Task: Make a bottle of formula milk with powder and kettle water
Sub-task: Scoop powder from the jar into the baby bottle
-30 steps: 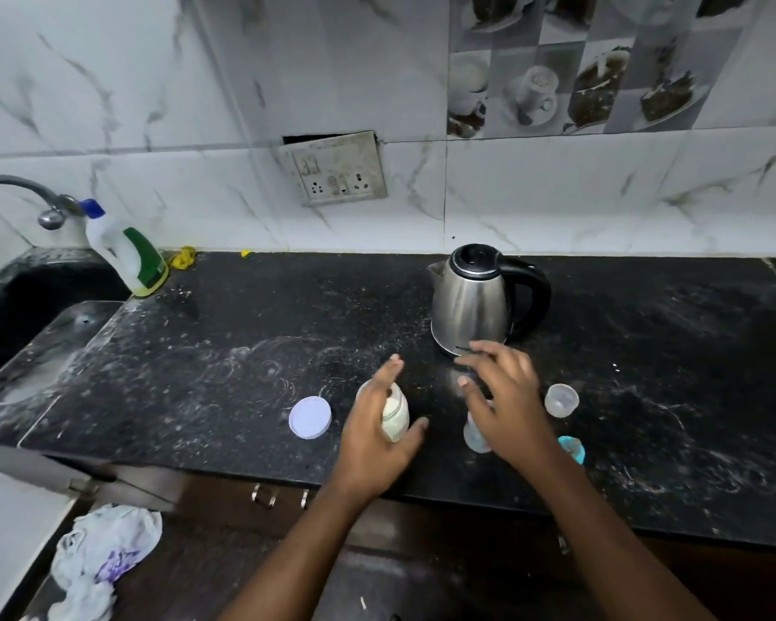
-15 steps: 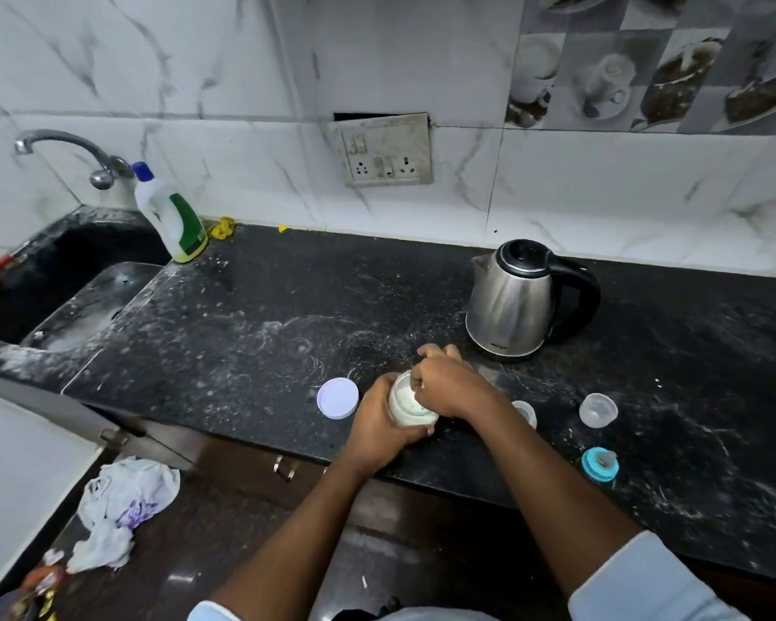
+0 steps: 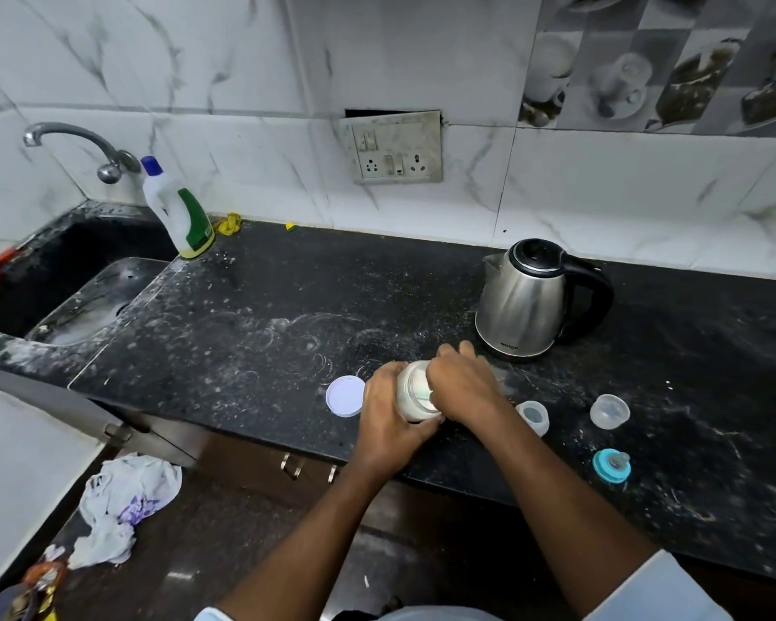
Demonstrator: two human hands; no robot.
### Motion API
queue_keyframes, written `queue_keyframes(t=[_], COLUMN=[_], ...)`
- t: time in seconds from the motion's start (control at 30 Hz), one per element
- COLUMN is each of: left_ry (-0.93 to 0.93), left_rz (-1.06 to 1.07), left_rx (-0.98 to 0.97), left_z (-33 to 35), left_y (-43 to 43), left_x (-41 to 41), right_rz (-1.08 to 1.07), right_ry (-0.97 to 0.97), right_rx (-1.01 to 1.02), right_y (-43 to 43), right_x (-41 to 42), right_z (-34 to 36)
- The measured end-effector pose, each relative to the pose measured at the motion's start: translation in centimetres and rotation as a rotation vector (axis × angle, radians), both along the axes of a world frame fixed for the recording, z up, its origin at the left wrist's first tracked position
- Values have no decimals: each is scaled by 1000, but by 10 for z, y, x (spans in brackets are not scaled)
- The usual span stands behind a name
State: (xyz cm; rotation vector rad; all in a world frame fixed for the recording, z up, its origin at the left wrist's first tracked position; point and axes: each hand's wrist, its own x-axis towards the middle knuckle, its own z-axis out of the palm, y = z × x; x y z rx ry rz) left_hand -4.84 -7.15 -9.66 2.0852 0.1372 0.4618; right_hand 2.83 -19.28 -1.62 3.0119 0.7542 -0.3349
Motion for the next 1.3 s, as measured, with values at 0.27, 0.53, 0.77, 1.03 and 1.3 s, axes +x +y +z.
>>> queue_keyframes(t=[0.27,0.53,0.77,1.03,1.3], left_ry=[49,37,12,16,21], left_rz=[35,-2,-33,-44,-30], left_rx=[-121,-166,-170,-182,-171], left_z=[-7,-6,0,1,2], left_y=[5,2,-2,-5,-3], left_x=[1,-2,-5,-6,-6], right_rz=[71,105,105,121,83], right_ry=[-124,-108,-79,-42,-32], right_rx=[172,125,129,139,191], right_y=[-9,-7,-7,-7,-7], right_x=[-9,-18,-21,-21,-18], right_z=[20,17,14,11,10])
